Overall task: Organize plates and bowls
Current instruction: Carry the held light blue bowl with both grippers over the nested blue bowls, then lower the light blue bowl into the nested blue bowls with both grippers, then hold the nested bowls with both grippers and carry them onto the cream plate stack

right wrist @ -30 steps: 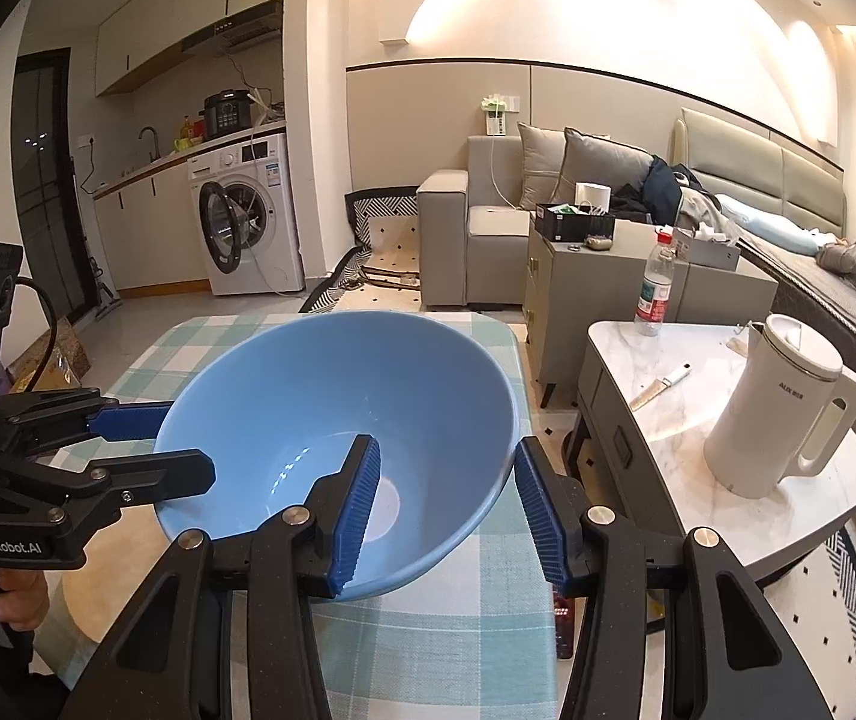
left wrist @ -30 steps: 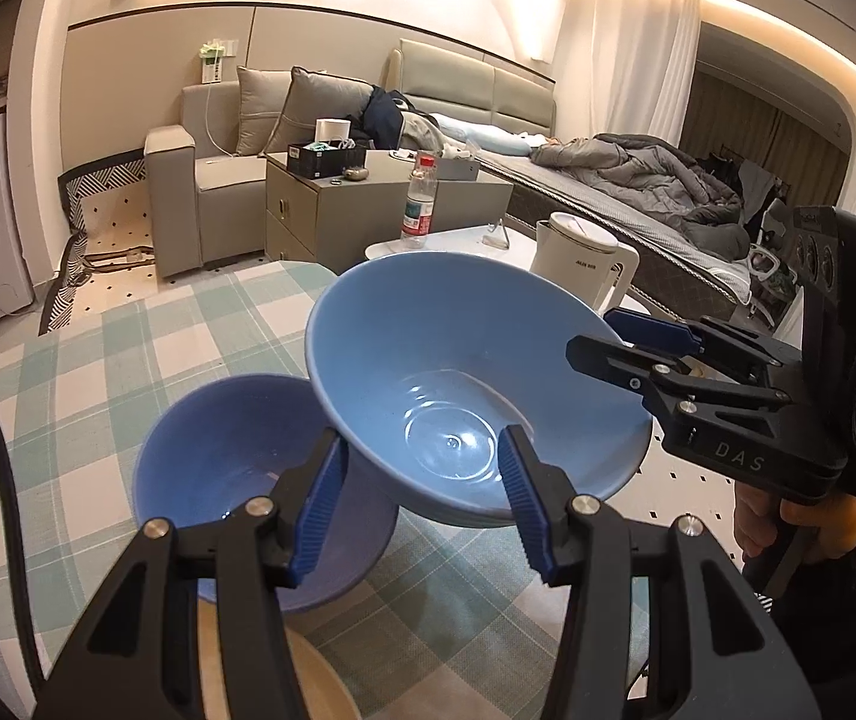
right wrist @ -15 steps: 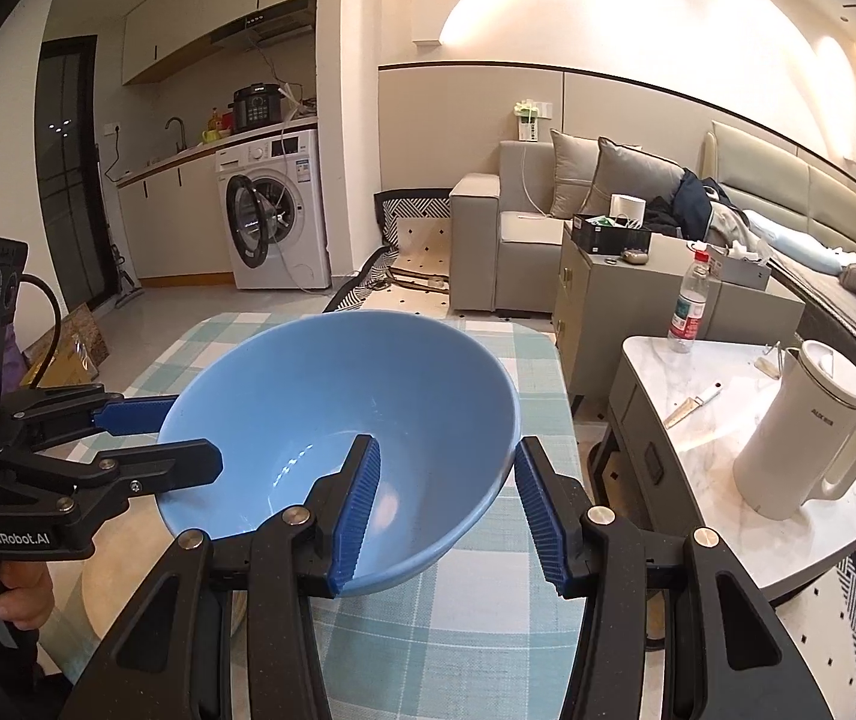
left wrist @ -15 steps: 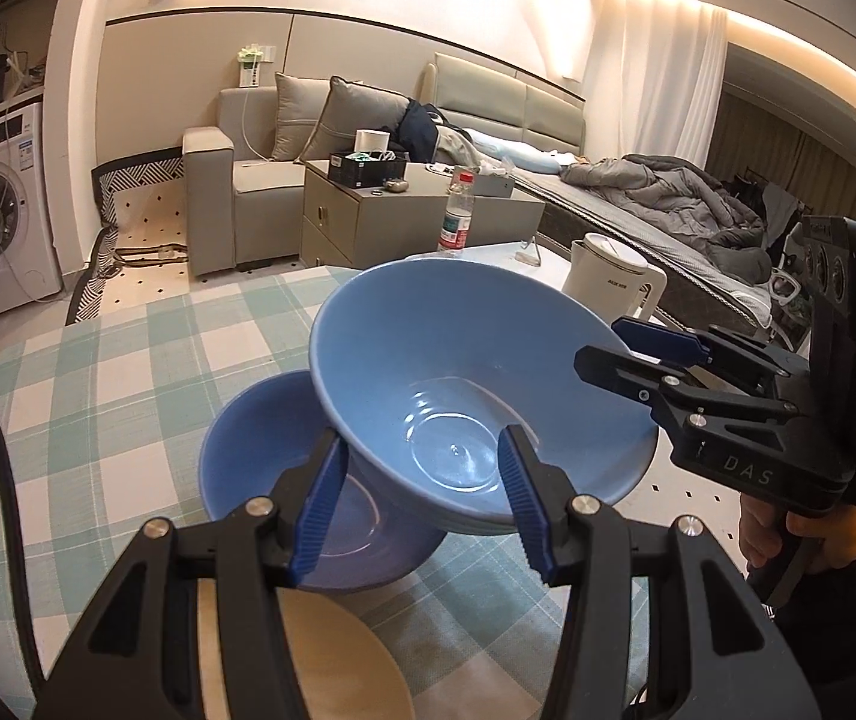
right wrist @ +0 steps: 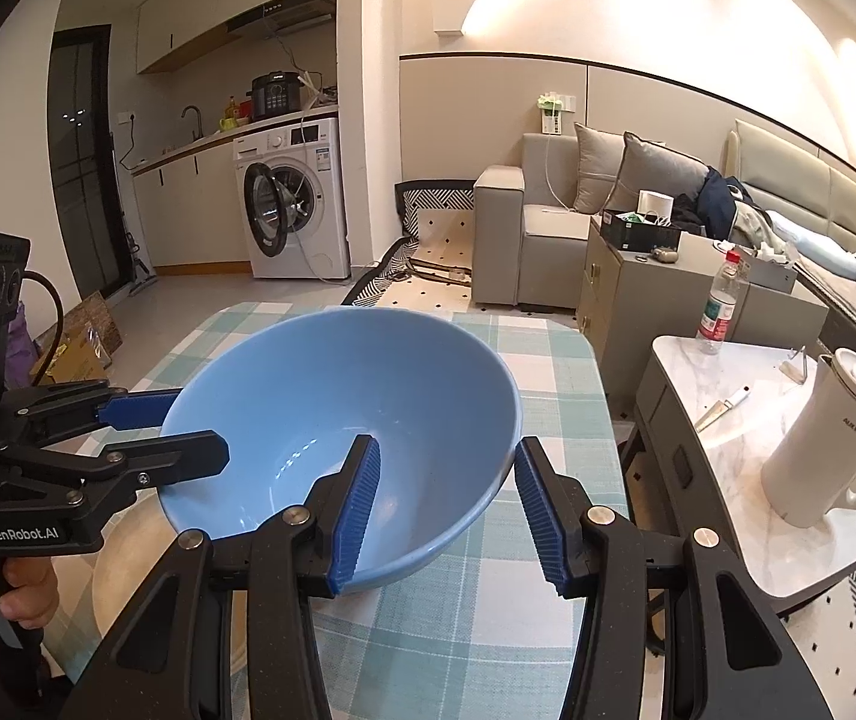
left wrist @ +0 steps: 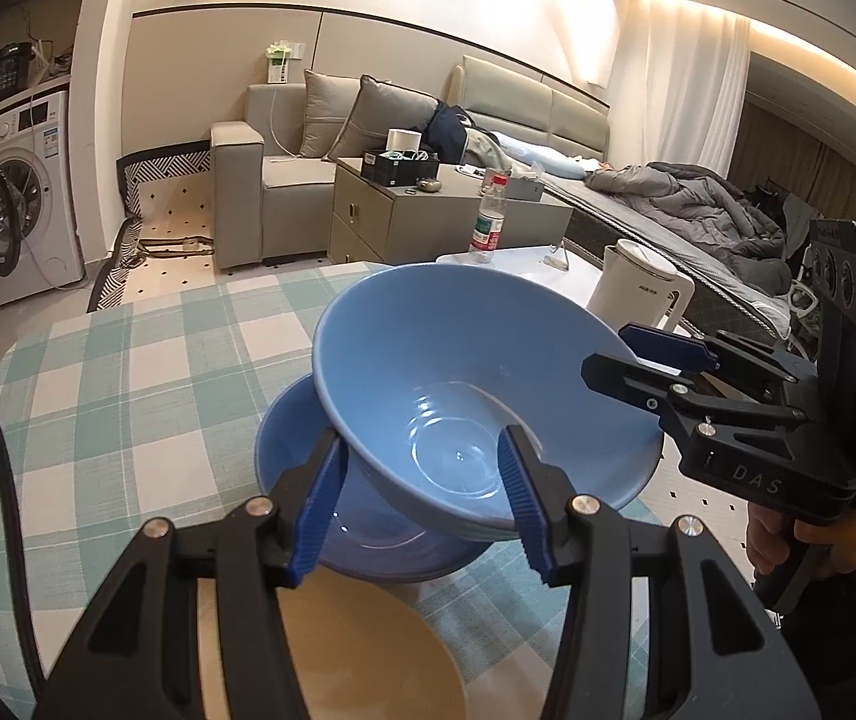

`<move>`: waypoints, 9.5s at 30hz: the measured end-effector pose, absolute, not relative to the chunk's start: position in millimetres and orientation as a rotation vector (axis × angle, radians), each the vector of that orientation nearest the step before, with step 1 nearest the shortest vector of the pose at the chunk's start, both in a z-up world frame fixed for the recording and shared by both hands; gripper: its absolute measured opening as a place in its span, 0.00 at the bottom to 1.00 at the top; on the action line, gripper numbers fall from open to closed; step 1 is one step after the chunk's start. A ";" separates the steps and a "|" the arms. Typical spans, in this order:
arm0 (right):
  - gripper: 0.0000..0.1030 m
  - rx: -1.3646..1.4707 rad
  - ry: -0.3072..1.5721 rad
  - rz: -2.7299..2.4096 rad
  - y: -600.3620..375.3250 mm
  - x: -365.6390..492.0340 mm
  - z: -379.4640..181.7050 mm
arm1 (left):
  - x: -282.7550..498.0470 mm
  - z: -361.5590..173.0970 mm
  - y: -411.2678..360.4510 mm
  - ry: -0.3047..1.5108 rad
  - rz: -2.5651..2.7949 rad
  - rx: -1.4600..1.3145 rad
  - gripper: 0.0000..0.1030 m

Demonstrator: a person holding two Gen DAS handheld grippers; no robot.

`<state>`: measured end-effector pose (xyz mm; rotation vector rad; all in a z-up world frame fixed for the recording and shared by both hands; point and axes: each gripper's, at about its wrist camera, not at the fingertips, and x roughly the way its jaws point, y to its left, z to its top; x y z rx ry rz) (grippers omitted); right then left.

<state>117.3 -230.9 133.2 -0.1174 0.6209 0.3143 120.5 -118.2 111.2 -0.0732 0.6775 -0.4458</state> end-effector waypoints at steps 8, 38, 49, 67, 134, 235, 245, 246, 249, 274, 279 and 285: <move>0.47 -0.112 0.630 0.331 -219.5 123.4 126.2 | 124.7 106.2 -110.0 0.683 -0.429 -0.070 0.49; 0.47 -0.094 0.692 0.376 -201.3 149.9 96.3 | 139.5 78.9 -98.9 0.726 -0.363 -0.036 0.49; 0.47 -0.113 0.711 0.387 -197.7 157.8 82.4 | 145.5 65.1 -99.9 0.740 -0.333 0.003 0.49; 0.47 -0.128 0.757 0.378 -195.4 166.2 61.4 | 156.4 45.6 -106.9 0.777 -0.316 0.047 0.49; 0.44 0.003 0.855 0.429 -205.6 181.2 19.8 | 195.3 4.5 -97.5 0.930 -0.346 -0.133 0.44; 0.44 -0.033 0.717 0.473 -198.3 122.9 78.3 | 139.9 62.1 -82.2 0.776 -0.329 -0.101 0.43; 0.44 -0.043 0.706 0.500 -187.2 112.4 81.6 | 123.3 66.0 -71.1 0.759 -0.312 -0.111 0.43; 0.45 -0.043 0.704 0.502 -186.4 111.3 82.3 | 121.7 66.0 -69.9 0.759 -0.311 -0.111 0.43; 0.44 -0.043 0.702 0.510 -182.6 106.9 82.5 | 115.9 66.4 -66.1 0.755 -0.304 -0.111 0.43; 0.45 -0.084 0.682 0.608 -138.6 69.4 83.3 | 63.7 67.1 -28.1 0.726 -0.214 -0.136 0.43; 0.45 -0.088 0.677 0.616 -132.1 61.8 83.3 | 55.8 67.3 -21.4 0.718 -0.203 -0.129 0.43; 0.45 -0.088 0.678 0.624 -125.5 55.5 79.0 | 48.4 65.8 -15.6 0.717 -0.195 -0.131 0.43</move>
